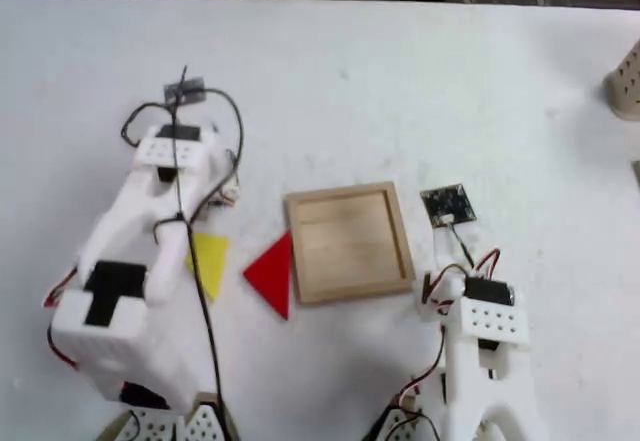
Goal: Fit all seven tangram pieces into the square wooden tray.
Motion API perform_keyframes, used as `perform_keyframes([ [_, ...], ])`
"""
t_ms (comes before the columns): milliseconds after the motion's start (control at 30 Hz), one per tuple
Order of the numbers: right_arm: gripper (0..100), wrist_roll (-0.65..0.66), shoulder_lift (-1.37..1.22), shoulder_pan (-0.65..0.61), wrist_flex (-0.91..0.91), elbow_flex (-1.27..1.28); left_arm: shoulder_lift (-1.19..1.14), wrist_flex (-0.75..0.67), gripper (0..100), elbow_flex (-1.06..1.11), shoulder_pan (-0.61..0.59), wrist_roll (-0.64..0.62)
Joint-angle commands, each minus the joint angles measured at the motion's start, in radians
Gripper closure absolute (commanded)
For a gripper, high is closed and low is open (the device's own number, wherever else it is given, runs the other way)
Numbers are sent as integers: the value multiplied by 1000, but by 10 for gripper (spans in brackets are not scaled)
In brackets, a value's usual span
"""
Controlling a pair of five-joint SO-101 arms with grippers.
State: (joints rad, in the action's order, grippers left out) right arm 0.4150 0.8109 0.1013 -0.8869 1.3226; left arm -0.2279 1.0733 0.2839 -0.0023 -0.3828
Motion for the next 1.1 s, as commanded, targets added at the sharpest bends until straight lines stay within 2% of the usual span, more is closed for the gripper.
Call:
perform_keyframes([
  [0,981,11,18,-10,10,-3,150,5,978,-12,1,2],
  [400,981,11,18,-10,10,-3,196,3,978,-5,-8,2],
  [700,981,11,18,-10,8,-3,194,-54,978,-6,-8,3],
  [867,981,11,18,-10,8,-3,200,-46,978,-3,1,68],
  [1067,981,11,18,-10,12,-3,200,-44,978,2,2,71],
])
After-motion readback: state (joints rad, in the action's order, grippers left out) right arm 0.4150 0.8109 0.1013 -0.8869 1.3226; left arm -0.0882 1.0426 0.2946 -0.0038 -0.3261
